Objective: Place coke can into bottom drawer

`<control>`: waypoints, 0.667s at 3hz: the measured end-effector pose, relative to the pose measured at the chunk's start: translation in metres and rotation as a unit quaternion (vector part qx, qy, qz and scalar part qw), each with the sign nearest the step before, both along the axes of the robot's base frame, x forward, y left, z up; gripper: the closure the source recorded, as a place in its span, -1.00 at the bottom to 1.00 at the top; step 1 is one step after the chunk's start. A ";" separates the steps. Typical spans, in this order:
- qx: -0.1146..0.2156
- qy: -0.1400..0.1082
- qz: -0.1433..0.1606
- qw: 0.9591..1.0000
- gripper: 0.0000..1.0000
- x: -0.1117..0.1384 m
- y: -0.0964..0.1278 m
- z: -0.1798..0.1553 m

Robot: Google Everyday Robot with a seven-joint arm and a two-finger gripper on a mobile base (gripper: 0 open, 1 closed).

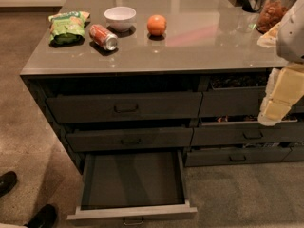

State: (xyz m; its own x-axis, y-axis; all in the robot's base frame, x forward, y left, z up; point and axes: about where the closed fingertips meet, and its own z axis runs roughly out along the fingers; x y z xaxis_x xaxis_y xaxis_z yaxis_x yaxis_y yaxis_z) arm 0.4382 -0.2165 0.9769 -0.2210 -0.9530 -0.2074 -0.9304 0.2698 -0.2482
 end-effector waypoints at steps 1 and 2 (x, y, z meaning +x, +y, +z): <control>0.000 0.000 0.000 1.000 -1.00 0.000 0.000 0.000; 0.039 0.000 -0.004 0.999 -1.00 0.006 0.005 0.006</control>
Offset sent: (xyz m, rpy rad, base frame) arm 0.0320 0.0253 0.0359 0.4389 0.0264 -0.0434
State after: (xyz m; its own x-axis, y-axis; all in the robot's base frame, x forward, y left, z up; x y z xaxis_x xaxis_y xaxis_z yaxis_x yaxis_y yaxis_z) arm 0.4438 -0.2111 0.9824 -0.2286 -0.9321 -0.2811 -0.9283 0.2957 -0.2256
